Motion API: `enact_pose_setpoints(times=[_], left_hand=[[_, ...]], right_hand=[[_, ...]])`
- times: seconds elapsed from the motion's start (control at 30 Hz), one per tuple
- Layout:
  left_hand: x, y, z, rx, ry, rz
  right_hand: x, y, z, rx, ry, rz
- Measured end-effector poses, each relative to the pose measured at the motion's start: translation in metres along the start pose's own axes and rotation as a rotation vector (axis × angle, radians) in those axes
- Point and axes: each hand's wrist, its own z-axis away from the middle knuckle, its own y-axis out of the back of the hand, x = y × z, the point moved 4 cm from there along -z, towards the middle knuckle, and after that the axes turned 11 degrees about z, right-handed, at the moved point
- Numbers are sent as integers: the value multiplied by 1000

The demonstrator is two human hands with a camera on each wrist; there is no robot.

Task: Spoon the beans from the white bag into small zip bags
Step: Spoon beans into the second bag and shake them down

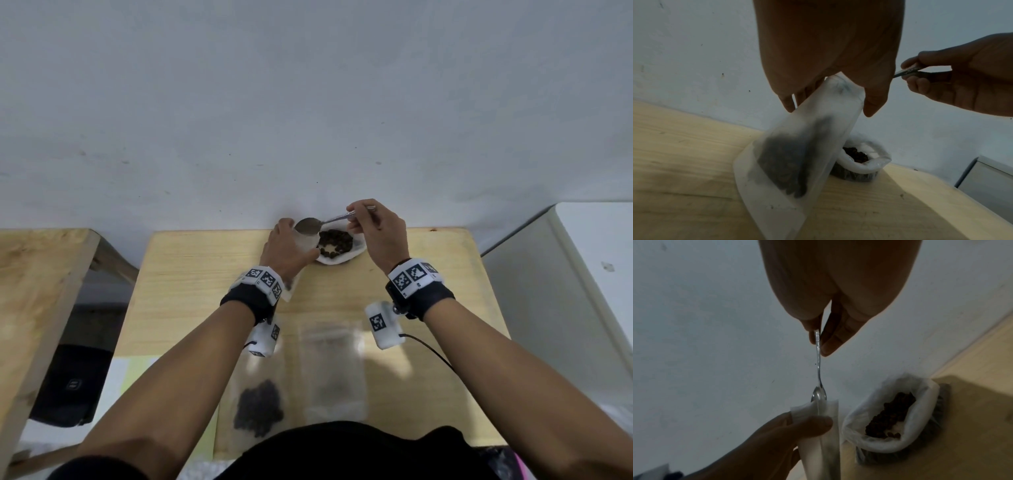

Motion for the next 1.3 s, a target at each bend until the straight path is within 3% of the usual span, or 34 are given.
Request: enact_pose_setpoints(times=[0.2, 0.33, 0.47, 0.63, 0.7, 0.83, 0.9, 0.93, 1.0, 1.07, 1.1, 1.3], left_hand=[[-3, 6, -2, 17, 7, 24], [-3, 11, -2, 33, 4, 82], [0, 15, -2, 40, -11, 131], [1, 17, 1, 22, -17, 176], [3, 17, 3, 16, -34, 178], [6, 15, 7, 7, -68, 176], [8, 12, 9, 2, -86, 174], [10, 10, 10, -4, -108, 160], [15, 5, 13, -22, -166, 114], [20, 1, 16, -42, -213, 80], [22, 0, 18, -52, -222, 77], [20, 17, 19, -127, -235, 172]], right_hand=[[33, 14, -7, 172, -167, 50], [62, 8, 0, 164, -219, 151], [82, -4, 6, 88, -270, 230], [98, -18, 5, -152, -391, 329], [97, -18, 4, -226, -372, 488], [76, -9, 1, -66, -220, 774], [53, -10, -2, -30, -99, 659], [42, -15, -5, -80, -70, 533], [22, -28, -7, -277, -81, 341], [7, -41, -3, -454, -76, 304], [4, -45, -1, -476, -53, 325], [6, -34, -5, -291, -4, 324]])
